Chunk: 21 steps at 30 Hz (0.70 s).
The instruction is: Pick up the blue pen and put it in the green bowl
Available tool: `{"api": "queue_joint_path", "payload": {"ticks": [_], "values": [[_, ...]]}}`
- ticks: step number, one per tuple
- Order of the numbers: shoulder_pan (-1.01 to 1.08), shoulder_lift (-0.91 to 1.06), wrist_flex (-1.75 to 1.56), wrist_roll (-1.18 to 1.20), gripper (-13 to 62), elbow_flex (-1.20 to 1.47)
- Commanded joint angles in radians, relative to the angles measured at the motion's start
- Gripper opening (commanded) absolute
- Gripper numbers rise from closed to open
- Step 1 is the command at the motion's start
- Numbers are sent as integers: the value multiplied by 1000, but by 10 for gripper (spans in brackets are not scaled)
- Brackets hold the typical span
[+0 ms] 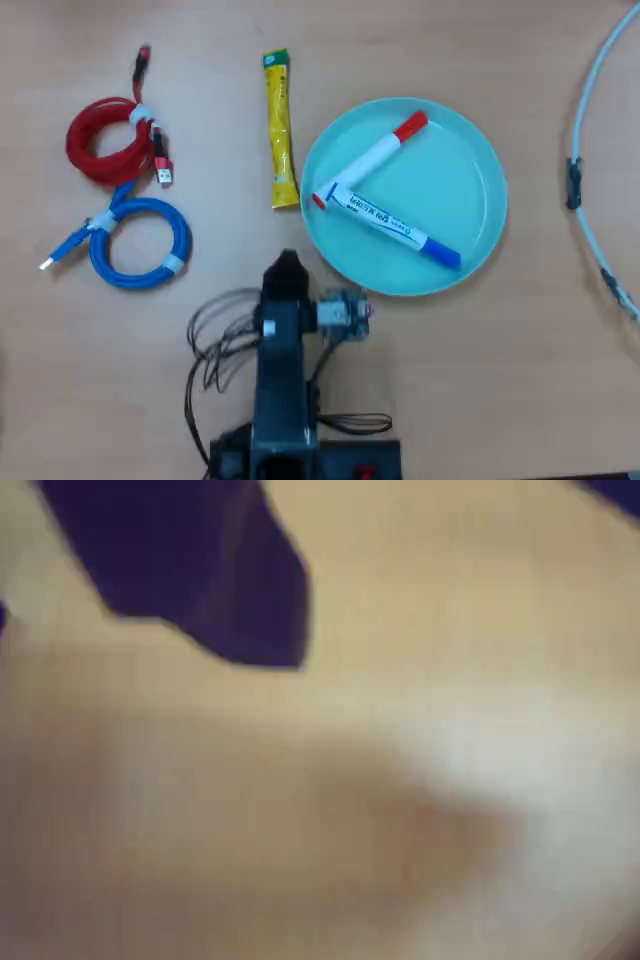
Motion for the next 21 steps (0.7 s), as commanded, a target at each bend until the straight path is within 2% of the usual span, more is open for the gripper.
{"api": "queue_joint_path", "payload": {"ticks": [1,5,21], "values": [[3,118,-161,0,574,41],[12,209,-230,-49,574,206],[37,207,-241,-103,574,334]]}}
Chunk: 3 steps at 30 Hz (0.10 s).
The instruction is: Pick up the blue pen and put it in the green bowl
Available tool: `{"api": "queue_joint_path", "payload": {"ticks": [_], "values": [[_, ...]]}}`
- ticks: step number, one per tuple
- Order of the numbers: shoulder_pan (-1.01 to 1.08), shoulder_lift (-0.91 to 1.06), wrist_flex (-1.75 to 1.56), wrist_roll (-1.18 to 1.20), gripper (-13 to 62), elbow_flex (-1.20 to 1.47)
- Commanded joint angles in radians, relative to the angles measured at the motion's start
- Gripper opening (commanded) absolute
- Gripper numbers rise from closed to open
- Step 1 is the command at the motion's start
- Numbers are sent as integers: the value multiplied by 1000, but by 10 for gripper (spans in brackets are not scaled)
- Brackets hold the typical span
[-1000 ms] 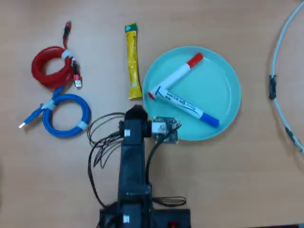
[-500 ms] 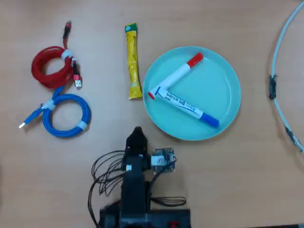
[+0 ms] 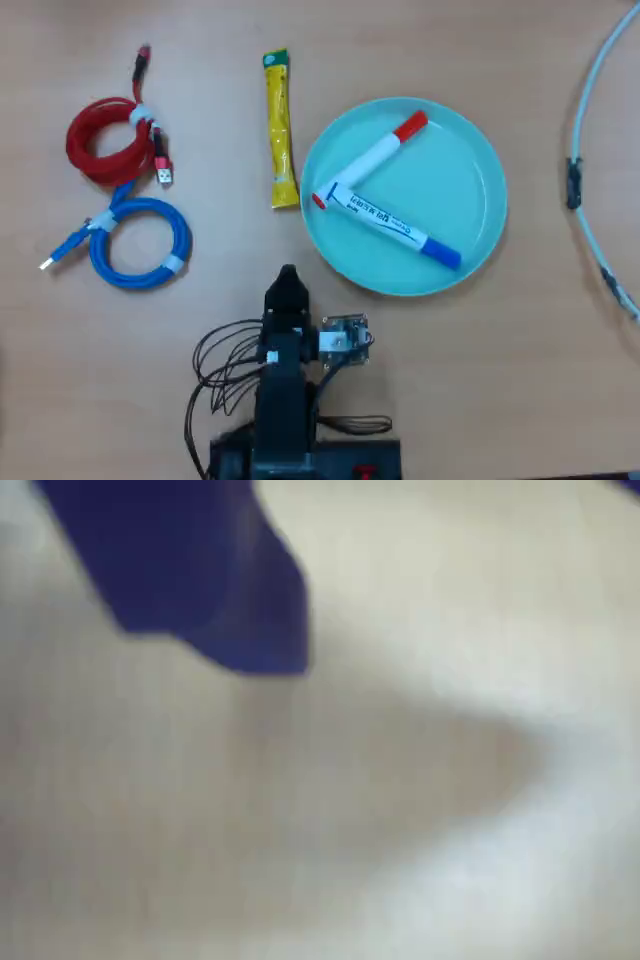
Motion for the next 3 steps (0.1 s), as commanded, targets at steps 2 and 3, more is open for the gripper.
{"api": "queue_joint_path", "payload": {"ticks": [2,3], "values": [[0,100,-35,-18,574,37],[2,100,-46,-18,575,54]]}}
